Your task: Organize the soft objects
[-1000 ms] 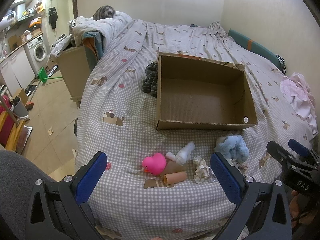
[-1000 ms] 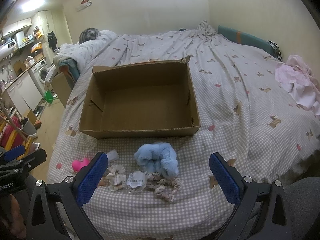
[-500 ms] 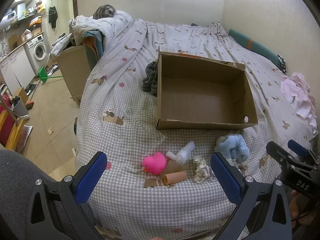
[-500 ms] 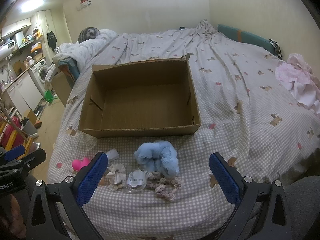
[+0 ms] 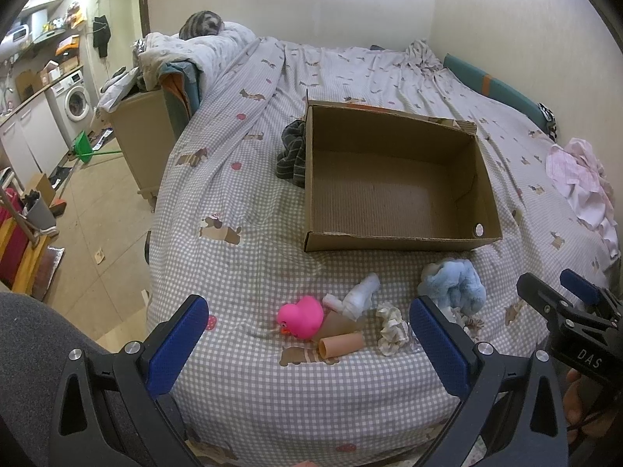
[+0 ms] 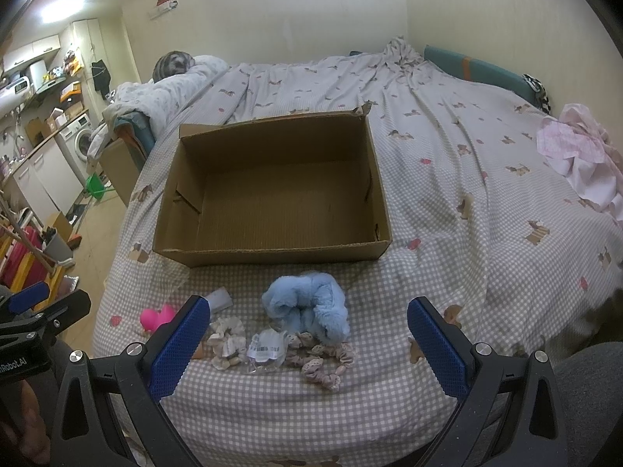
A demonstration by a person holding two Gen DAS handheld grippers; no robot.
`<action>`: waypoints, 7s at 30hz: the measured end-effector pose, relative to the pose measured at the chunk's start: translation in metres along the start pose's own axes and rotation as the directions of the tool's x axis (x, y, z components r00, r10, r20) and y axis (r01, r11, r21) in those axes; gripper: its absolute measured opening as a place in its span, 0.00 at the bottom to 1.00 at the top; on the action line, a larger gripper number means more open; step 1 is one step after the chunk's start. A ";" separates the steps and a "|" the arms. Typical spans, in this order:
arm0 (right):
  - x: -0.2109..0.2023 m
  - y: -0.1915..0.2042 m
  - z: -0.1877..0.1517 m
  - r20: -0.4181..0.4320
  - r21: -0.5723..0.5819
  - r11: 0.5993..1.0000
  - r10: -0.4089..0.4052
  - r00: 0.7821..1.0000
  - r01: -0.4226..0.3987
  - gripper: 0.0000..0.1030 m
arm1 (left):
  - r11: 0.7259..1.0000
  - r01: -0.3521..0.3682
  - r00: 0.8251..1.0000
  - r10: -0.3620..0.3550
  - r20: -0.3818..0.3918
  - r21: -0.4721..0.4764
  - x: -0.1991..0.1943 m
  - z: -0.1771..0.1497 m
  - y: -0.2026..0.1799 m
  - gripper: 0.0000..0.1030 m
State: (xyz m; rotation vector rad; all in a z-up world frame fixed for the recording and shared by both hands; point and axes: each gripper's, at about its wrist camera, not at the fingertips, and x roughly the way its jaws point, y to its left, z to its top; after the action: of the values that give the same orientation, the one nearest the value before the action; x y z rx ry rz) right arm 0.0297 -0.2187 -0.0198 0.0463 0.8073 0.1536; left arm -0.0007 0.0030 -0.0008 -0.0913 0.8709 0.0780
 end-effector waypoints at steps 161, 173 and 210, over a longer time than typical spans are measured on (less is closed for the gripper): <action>0.144 -0.035 0.115 -0.194 0.092 0.963 0.267 0.944 -0.253 0.21 | 0.993 0.065 0.994 -0.057 -0.089 0.098 0.157 0.113 -0.049 0.44; 0.172 -0.024 0.110 -0.272 0.069 0.973 0.230 0.935 -0.219 0.21 | 0.992 0.050 0.994 -0.039 -0.102 0.112 0.164 0.110 -0.054 0.44; 0.152 -0.027 0.123 -0.123 0.078 0.977 0.207 0.971 -0.198 1.00 | 0.993 0.066 0.996 -0.060 -0.059 0.098 0.148 0.120 -0.056 0.87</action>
State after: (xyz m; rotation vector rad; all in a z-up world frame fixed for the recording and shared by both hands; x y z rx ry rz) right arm 0.2257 -0.2202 -0.0461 0.1829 0.9377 0.3262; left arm 0.1910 -0.0348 -0.0349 -0.0277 0.9259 -0.0271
